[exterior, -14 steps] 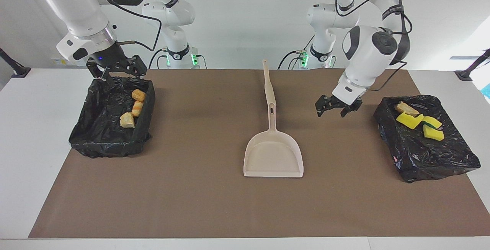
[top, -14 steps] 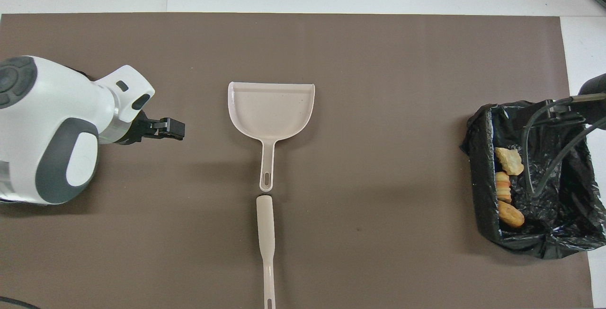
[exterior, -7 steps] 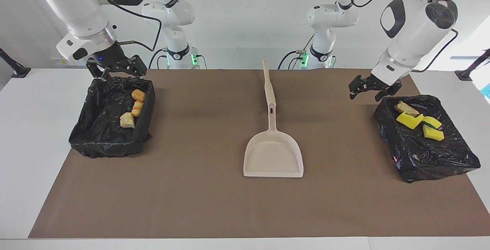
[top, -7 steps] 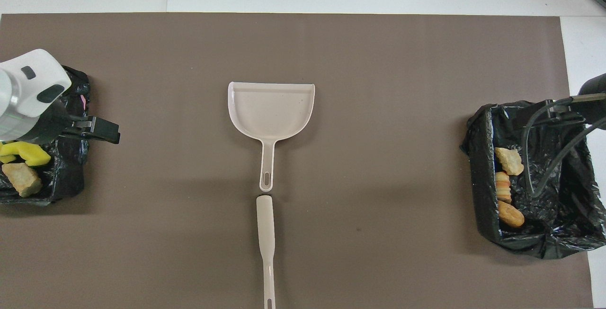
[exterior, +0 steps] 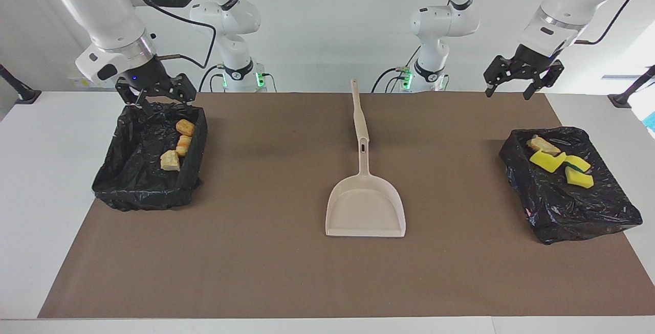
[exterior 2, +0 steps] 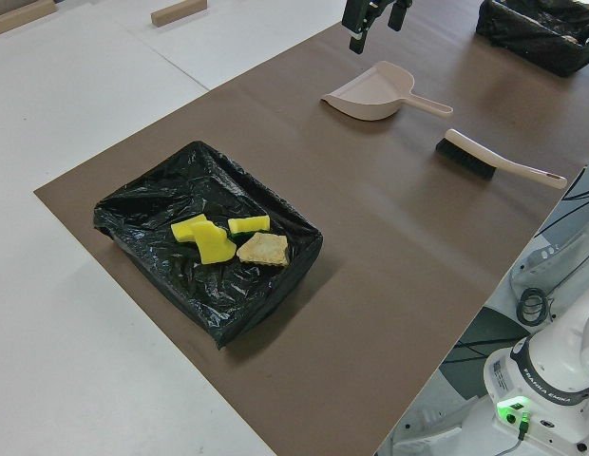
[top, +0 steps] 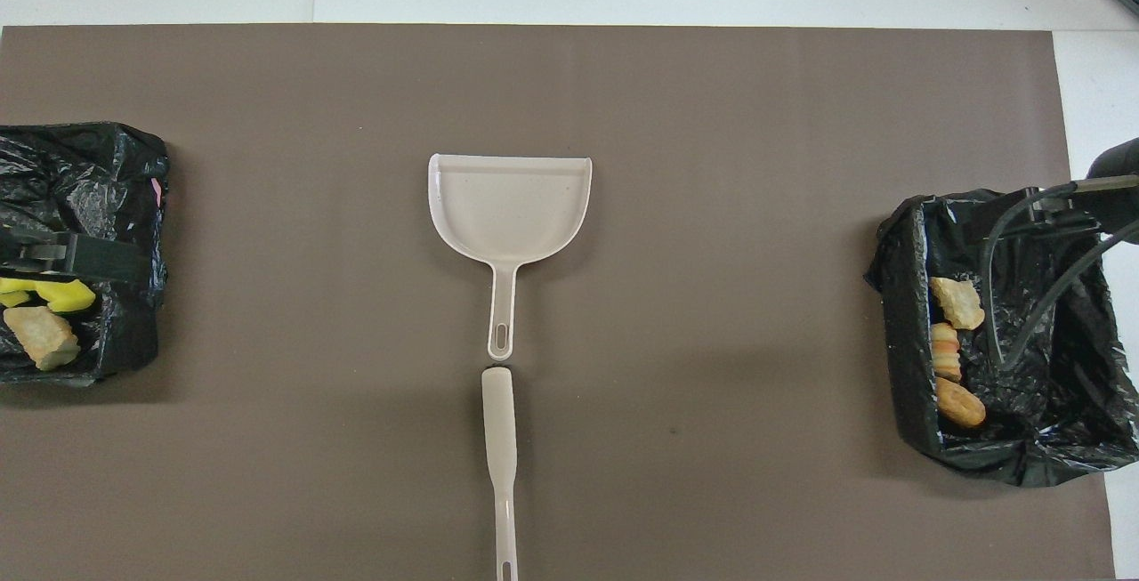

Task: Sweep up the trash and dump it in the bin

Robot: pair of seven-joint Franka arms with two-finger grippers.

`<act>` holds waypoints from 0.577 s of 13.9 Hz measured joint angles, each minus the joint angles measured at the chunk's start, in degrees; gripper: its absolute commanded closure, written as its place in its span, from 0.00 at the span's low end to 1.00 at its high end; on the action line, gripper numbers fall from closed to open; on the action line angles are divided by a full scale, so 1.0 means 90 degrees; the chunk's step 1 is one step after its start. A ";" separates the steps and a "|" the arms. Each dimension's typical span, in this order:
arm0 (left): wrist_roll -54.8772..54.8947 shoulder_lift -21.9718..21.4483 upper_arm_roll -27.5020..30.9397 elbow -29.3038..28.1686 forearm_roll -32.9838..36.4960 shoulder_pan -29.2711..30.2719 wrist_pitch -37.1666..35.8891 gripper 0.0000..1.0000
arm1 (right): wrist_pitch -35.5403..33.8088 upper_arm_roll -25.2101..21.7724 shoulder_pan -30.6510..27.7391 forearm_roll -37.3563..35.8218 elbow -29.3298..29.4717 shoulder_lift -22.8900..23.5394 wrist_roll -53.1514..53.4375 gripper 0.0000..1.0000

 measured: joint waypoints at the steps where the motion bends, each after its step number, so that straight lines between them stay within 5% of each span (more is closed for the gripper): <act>1: 0.0000 0.0005 0.0006 -0.0016 0.0000 0.0000 -0.0008 0.00 | 0.0000 0.0000 0.0000 0.0000 0.0000 0.0000 0.0000 0.00; 8: -0.0002 0.0025 0.0015 -0.0090 0.0002 0.0000 -0.0112 0.00 | 0.0000 0.0000 0.0000 0.0000 0.0000 0.0000 0.0000 0.00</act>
